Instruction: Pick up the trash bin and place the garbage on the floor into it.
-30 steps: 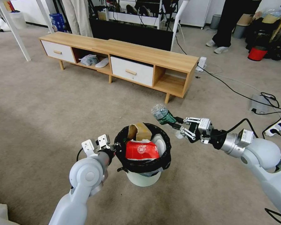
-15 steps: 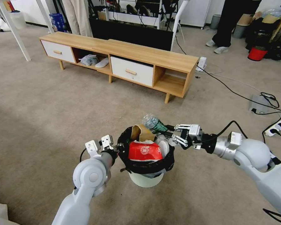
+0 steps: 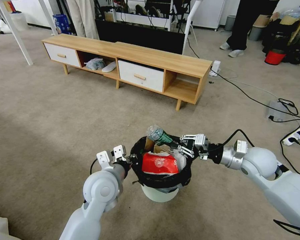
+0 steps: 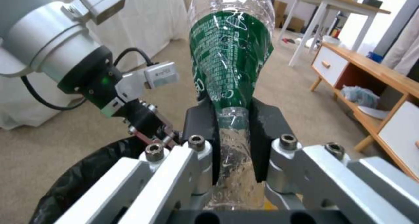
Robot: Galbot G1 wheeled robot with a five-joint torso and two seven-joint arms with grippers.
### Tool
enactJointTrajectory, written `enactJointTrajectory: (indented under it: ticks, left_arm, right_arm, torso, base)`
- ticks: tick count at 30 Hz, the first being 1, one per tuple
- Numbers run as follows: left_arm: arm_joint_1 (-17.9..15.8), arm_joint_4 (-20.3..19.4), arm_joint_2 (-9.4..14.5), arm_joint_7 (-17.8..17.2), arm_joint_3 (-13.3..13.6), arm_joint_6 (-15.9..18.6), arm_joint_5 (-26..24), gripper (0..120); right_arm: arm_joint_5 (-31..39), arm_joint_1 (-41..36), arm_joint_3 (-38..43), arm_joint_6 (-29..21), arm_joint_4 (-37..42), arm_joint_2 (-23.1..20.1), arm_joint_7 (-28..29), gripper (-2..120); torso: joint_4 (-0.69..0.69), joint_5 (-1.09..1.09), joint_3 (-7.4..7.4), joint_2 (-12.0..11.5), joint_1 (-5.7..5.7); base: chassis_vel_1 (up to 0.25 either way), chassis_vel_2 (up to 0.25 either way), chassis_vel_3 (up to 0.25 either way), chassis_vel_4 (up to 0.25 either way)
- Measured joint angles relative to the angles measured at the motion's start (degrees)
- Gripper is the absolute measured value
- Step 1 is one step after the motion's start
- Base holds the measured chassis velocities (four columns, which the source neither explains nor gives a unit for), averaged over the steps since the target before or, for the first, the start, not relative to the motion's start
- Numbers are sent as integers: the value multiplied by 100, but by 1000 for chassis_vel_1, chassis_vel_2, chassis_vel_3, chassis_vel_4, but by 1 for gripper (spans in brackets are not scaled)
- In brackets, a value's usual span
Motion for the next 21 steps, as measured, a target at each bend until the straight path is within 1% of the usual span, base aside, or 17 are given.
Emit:
enactJointTrajectory:
  ticks: [7, 15, 21]
  left_arm:
    - [-8, 0, -25, 30, 100, -6, 56, 5]
    - [-11, -6, -37, 78, 96, -19, 88, 5]
    - [-6, -23, -23, 91, 78, -21, 94, 5]
  right_arm:
    - [-167, -116, 86, -39, -35, -16, 69, 13]
    - [-417, -226, 39, -216, -133, -53, 353, 13]
    - [-551, -285, -63, -242, -224, -44, 427, 13]
  torso:
    - [0, 0, 0, 0, 0]
    - [0, 0, 0, 0, 0]
    - [0, 0, 0, 0, 0]
  base:
    - [0, 0, 0, 0]
    - [0, 0, 0, 0]
    - [0, 0, 0, 0]
